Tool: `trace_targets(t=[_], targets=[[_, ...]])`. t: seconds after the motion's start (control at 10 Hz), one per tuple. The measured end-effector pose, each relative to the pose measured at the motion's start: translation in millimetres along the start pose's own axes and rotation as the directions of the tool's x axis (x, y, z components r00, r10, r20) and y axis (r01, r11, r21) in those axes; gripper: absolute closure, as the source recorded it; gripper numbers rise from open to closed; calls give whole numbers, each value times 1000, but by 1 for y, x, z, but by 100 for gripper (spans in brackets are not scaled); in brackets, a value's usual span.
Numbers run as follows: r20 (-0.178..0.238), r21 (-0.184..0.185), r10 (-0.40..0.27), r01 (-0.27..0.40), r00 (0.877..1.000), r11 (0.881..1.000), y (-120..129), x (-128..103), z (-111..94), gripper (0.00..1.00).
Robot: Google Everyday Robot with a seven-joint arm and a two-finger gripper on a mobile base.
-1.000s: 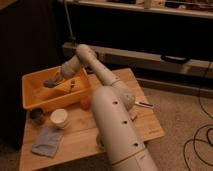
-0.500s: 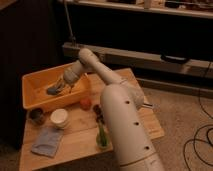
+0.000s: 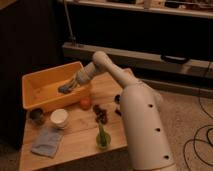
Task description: Wipe tray with sponge
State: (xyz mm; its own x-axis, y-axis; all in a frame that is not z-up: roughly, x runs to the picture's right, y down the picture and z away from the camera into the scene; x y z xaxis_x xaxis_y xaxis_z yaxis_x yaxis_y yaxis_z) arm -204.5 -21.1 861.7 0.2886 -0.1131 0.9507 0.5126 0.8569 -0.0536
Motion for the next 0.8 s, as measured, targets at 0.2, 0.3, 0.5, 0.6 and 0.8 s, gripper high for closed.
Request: trace_targets(t=[0.2, 0.3, 0.5, 0.6, 0.8], targets=[[-1, 41, 20, -20, 1000, 999, -7, 6, -4, 91], [-1, 52, 25, -25, 1000, 998, -14, 8, -1, 91], [-11, 54, 35, -35, 999, 998, -31, 13, 9, 91], [-17, 49, 38, -37, 999, 998, -43, 17, 17, 91], [-29, 39, 31, -30, 999, 999, -65, 21, 25, 91]])
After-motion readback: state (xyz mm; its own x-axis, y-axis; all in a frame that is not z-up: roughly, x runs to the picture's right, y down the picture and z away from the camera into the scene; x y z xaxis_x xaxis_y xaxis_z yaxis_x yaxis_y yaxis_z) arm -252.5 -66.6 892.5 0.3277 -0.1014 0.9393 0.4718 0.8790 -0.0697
